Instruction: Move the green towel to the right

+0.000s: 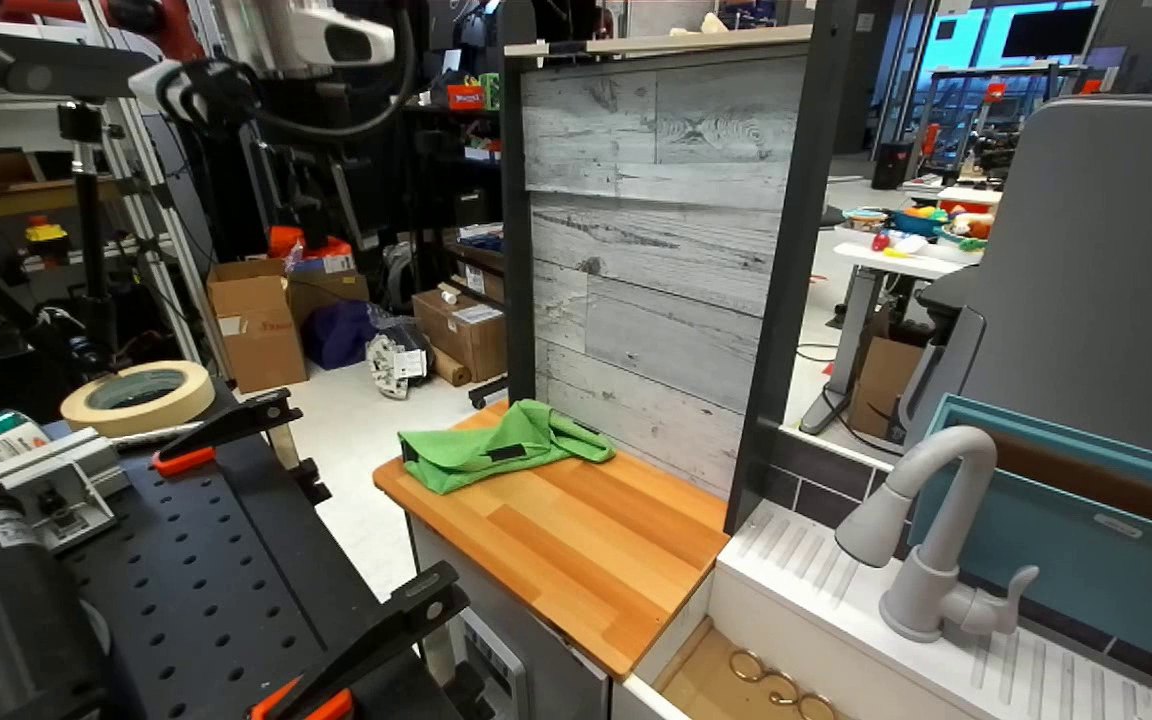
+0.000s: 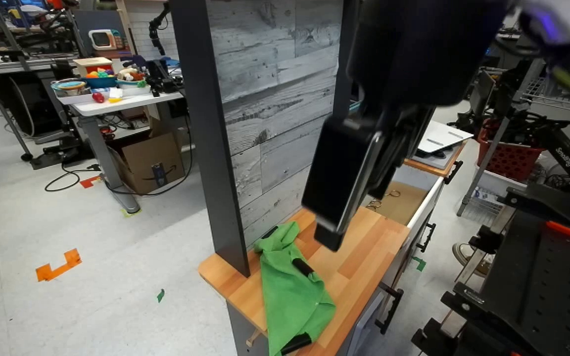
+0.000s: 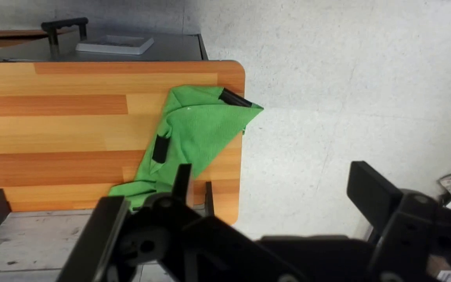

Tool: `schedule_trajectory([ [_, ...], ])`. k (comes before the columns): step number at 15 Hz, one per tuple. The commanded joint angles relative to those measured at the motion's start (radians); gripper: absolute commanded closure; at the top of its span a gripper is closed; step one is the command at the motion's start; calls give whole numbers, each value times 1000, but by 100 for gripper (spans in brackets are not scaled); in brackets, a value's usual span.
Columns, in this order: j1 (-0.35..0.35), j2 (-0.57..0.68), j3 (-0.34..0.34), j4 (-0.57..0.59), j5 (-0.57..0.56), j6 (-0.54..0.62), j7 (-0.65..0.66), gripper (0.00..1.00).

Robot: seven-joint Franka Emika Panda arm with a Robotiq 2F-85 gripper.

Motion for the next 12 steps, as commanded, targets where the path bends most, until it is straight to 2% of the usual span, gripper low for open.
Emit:
schedule_trajectory([
  [1,117,196,-127,111,-112,57,71,0],
  [2,168,243,-182,140,-149,68,116,0],
  [3,122,141,-129,65,-52,37,27,0],
  [5,170,217,-181,110,-81,52,56,0],
  [8,181,246,-191,136,-83,53,58,0],
  [10,272,234,-293,129,-179,64,140,0],
  [12,313,289,-338,163,-199,49,154,0],
])
